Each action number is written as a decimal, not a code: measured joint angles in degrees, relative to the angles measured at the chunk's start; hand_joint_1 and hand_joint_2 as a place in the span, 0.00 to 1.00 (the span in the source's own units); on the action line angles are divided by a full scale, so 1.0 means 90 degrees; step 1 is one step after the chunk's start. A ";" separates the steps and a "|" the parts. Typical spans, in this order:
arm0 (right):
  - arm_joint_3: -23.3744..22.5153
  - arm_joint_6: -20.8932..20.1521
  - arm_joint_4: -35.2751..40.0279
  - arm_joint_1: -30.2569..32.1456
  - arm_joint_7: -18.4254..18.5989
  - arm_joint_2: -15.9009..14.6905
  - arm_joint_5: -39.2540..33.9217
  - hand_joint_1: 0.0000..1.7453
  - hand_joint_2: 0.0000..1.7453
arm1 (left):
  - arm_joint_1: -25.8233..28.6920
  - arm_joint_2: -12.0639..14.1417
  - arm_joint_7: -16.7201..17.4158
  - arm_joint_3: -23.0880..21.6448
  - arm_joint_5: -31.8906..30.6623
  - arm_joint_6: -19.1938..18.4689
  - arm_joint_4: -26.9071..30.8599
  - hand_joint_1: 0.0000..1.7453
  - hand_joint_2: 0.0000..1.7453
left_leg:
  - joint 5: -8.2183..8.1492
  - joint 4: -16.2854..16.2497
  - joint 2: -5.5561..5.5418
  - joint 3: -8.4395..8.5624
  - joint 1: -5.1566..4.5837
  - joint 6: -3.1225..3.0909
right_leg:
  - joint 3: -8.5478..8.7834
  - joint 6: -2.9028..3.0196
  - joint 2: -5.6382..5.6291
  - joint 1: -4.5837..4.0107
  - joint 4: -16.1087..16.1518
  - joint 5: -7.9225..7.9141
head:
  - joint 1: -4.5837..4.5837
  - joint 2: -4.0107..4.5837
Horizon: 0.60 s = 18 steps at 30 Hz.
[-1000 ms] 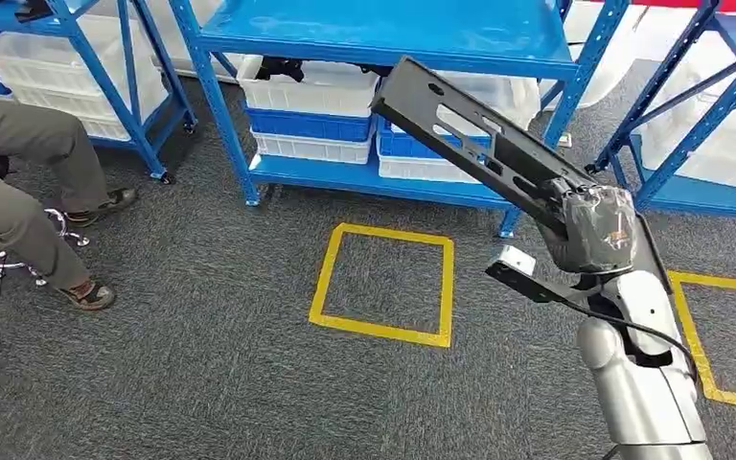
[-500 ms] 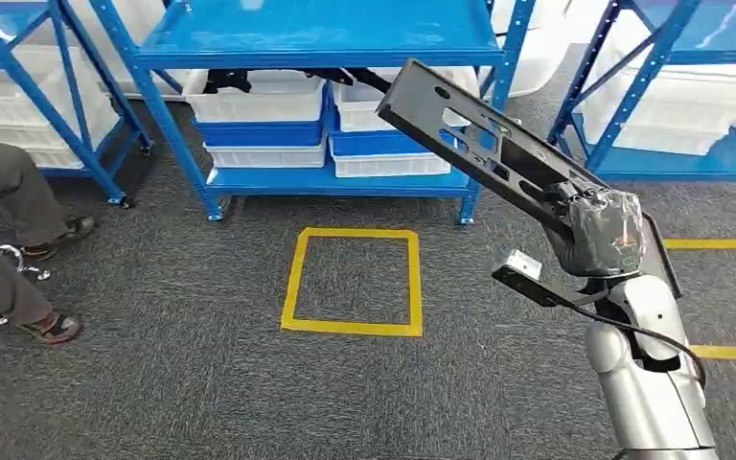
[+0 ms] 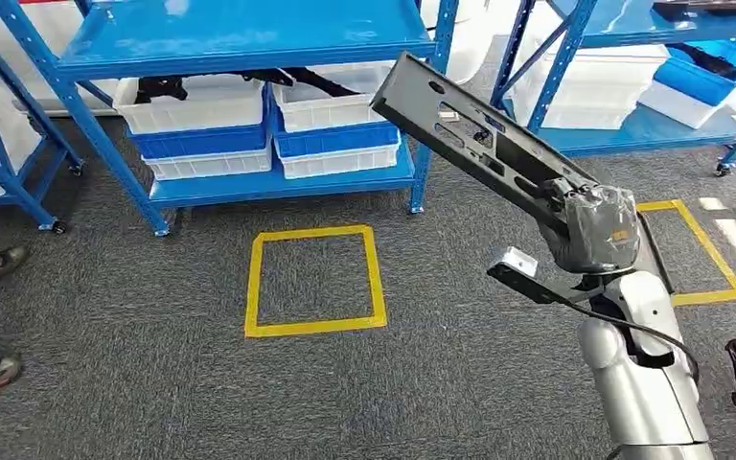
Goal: Take the parts from the cabinet and place them on the table.
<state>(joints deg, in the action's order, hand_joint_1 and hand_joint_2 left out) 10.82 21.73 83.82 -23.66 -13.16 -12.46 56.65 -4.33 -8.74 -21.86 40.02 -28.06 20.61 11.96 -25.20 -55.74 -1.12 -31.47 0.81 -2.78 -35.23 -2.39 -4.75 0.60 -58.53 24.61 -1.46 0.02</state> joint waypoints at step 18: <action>0.0002 -0.0002 0.0002 -0.0028 0.0015 0.0024 -0.0017 1.00 1.00 | 0.0044 -0.0010 -0.0039 0.0000 -0.0148 0.0131 0.0000 0.00 1.00 | -0.0904 -0.1619 0.0122 -0.0809 0.0017 0.0384 | 0.0437 0.0204 0.0483 0.0154 0.0308 0.0112 | 0.0039 0.0000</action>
<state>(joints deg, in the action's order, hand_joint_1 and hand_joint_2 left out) 10.84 21.70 83.84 -23.91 -13.03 -12.24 56.50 -3.93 -8.83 -22.21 40.02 -29.40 21.79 11.96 -33.33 -70.31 -0.02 -38.76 0.97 0.67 -31.29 -0.55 -0.40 1.99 -55.77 25.61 -1.12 0.02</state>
